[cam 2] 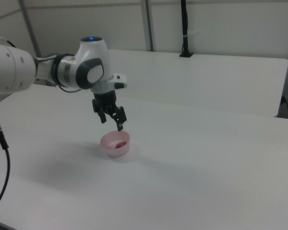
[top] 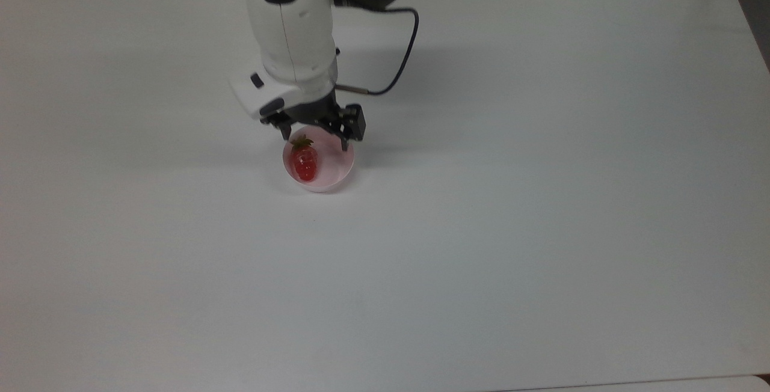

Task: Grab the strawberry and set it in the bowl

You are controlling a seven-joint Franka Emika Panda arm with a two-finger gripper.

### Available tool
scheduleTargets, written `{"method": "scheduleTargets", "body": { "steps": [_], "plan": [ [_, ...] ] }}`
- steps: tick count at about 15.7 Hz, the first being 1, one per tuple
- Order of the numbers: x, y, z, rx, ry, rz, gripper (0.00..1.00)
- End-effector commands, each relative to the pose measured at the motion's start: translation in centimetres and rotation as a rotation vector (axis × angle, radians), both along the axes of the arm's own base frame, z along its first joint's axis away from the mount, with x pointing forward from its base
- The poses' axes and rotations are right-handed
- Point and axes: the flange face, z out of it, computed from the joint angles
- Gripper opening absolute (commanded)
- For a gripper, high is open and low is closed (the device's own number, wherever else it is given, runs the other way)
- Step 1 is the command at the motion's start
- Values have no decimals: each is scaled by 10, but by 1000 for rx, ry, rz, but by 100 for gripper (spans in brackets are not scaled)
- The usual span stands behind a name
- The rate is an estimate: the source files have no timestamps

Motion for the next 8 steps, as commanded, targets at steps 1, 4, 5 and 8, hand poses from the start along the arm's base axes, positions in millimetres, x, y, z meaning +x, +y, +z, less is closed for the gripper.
{"method": "scheduleTargets", "body": {
  "steps": [1, 4, 5, 8],
  "plan": [
    [-37, -5, 82, -12, 13, -25, 100],
    [-73, -11, 143, -4, 22, -42, 100],
    [-82, -10, 158, 1, 19, -48, 100],
    [-104, -6, 185, 10, 25, -55, 100]
  ]
}}
